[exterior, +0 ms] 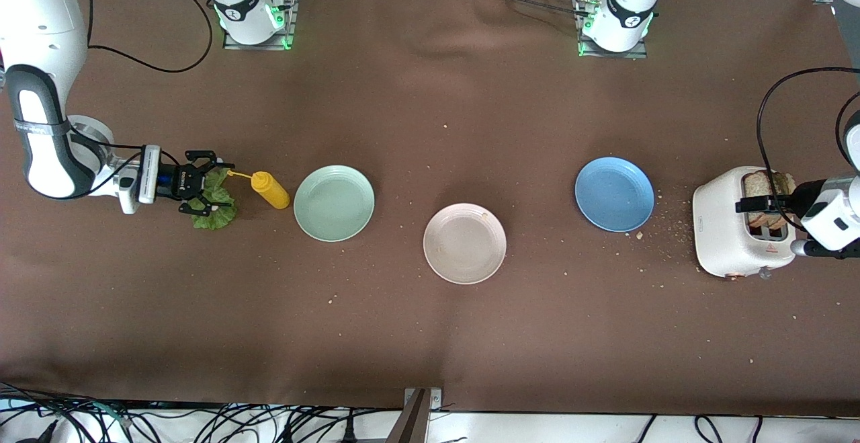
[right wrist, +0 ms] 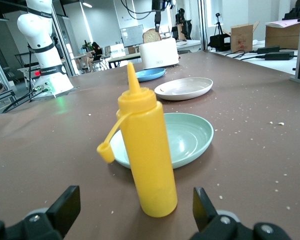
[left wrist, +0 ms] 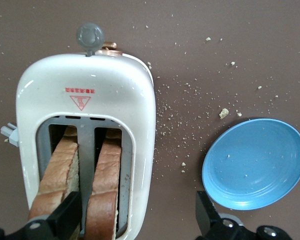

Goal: Make sandwich in beige plate with both arms
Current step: 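Lift a toast slice with the left gripper while the right gripper grasps the mustard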

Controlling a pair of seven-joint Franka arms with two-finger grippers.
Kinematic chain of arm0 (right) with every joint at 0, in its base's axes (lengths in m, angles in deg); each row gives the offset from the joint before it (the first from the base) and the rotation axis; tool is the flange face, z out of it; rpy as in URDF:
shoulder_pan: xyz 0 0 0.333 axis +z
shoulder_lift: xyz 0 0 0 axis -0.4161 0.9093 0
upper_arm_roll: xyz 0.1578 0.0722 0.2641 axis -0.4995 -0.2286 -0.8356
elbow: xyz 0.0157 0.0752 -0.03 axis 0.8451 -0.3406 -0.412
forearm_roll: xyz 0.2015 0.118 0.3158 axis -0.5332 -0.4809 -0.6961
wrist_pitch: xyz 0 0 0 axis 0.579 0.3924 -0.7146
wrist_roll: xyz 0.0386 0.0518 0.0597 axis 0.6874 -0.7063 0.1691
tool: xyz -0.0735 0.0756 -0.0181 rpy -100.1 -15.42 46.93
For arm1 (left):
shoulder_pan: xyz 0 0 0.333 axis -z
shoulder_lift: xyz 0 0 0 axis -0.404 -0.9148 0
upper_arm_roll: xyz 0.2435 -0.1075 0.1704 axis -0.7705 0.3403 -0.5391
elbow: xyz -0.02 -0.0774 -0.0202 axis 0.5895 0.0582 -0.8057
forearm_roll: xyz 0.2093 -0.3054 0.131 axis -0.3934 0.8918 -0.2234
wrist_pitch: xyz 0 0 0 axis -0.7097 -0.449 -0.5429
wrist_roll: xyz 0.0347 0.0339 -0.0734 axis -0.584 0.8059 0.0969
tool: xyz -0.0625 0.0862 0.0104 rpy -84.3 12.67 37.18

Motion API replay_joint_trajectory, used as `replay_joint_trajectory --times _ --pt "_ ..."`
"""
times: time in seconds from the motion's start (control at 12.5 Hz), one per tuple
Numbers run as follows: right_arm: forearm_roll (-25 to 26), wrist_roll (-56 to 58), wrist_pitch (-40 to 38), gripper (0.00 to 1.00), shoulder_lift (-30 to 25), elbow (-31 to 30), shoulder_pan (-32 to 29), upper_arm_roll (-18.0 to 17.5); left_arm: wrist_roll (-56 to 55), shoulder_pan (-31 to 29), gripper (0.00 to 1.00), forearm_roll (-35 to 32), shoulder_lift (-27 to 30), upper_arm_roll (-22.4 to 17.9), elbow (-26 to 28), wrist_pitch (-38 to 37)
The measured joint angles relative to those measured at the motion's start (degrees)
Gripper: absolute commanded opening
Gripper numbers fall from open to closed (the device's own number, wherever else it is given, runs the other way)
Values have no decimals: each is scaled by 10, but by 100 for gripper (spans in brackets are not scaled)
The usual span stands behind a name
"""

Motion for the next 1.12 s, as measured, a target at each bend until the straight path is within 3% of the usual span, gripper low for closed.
replay_joint_trajectory --times 0.08,0.16,0.24,0.32,0.64,0.96,1.04,1.12 --pt "-4 8 -6 100 7 0 -2 0 0 0 55 0 -3 0 3 4" --pt "-13 11 -11 100 11 0 -2 -1 0 0 44 0 -4 0 4 5" --pt "-28 12 -17 100 14 0 -3 -5 0 0 14 0 -4 0 4 5" --pt "-42 12 -20 100 18 0 -2 -13 0 0 0 0 -3 0 3 5" --pt "-94 28 -25 100 50 0 -2 -47 0 0 0 0 1 0 3 -1" --pt "-111 31 -27 99 63 0 -2 -72 0 7 0 -24 1 0 -1 -8" --pt "-120 31 -27 95 63 1 -2 -76 0 11 0 -32 1 0 -2 -9" --pt "-125 31 -27 79 63 1 -1 -81 2 13 0 -41 1 0 -4 -10"
